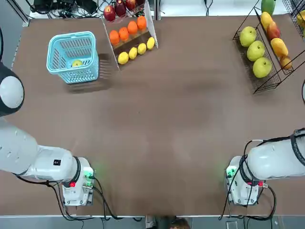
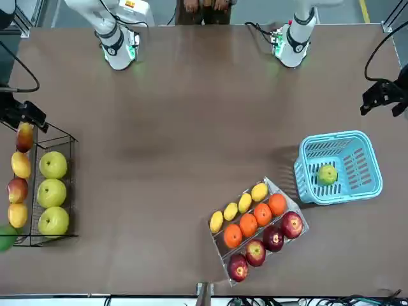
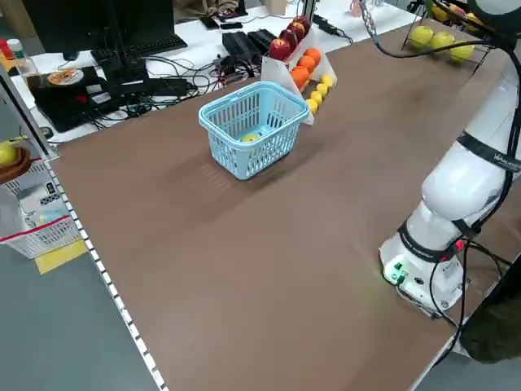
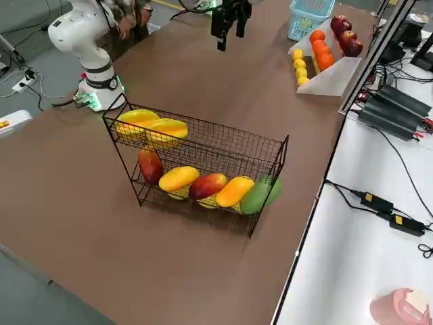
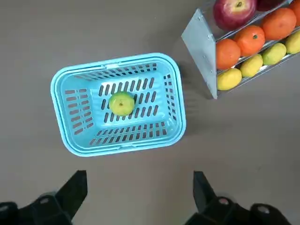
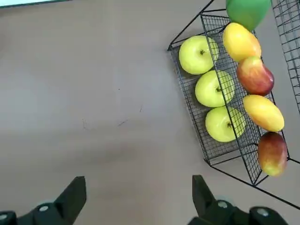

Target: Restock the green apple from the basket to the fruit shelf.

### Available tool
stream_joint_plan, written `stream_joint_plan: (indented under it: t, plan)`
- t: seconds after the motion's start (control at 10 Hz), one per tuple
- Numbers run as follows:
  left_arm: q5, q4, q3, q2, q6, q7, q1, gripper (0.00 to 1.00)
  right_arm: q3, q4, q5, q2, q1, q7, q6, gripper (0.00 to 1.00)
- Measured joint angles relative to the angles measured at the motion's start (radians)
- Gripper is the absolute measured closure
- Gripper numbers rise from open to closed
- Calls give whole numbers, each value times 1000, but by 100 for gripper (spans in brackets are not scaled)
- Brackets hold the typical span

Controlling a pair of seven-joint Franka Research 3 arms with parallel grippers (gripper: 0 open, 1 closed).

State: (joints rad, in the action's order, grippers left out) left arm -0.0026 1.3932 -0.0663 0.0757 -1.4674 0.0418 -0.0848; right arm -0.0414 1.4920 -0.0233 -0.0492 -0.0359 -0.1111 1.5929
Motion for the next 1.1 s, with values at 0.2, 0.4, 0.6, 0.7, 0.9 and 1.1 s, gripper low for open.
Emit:
stream_joint_plan:
  t: [0.2, 0.4, 0.6, 0.7, 0.9, 1.1]
  plan:
    - [0, 2, -1, 39, -7, 0, 8, 0, 2, 1, 1, 0, -20, 2, 16, 0]
    - [0, 3, -2, 85, -58, 2, 35, 0, 5, 7, 11, 0, -50, 48, 47, 0]
    - [0, 4, -3, 119, -113, 2, 63, 0, 3, 20, 91, -7, -55, 190, 75, 0]
    - [0, 5, -3, 138, -129, 2, 79, 0, 4, 23, 123, -15, -57, 273, 83, 0]
    - [0, 13, -3, 181, -176, 2, 105, 0, 5, 23, 239, -31, -71, 492, 100, 0]
    - [0, 62, -2, 207, -273, -1, 108, 0, 6, 23, 300, -40, -78, 726, 103, 0]
